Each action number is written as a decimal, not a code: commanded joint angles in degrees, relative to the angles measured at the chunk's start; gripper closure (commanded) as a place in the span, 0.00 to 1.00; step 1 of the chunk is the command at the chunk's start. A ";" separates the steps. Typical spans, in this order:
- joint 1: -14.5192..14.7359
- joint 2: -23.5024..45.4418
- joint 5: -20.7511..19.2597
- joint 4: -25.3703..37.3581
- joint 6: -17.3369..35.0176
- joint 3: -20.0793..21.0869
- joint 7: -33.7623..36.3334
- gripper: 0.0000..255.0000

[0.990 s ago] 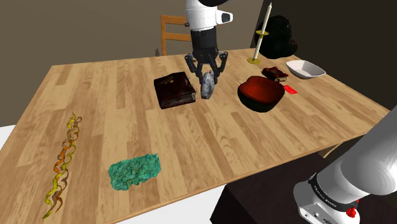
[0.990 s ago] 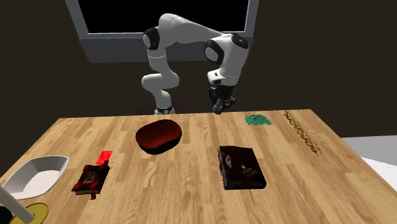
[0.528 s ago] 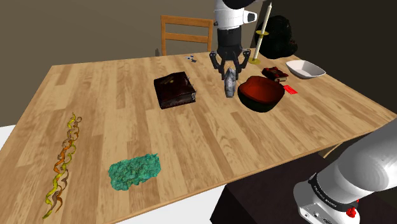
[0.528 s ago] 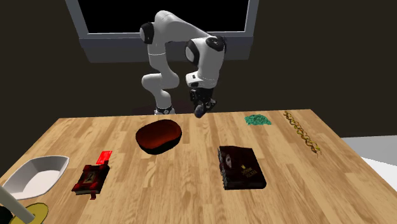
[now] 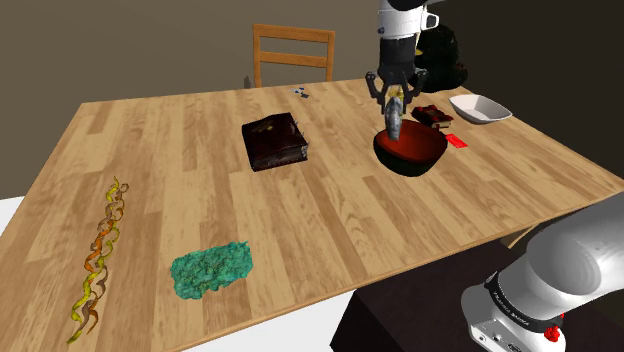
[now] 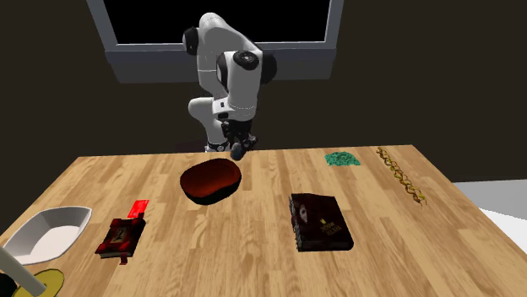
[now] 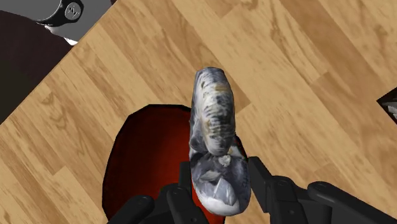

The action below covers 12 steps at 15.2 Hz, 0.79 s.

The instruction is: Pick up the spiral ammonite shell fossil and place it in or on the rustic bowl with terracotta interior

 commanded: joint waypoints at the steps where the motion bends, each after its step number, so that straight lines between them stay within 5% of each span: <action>1: -1.22 -1.01 -0.60 -1.32 0.48 -1.68 -2.98 1.00; 8: -5.80 -1.02 -3.86 -1.84 1.74 -7.66 -12.89 1.00; 12: -5.77 -0.82 -3.89 -4.71 4.79 -7.63 -12.56 1.00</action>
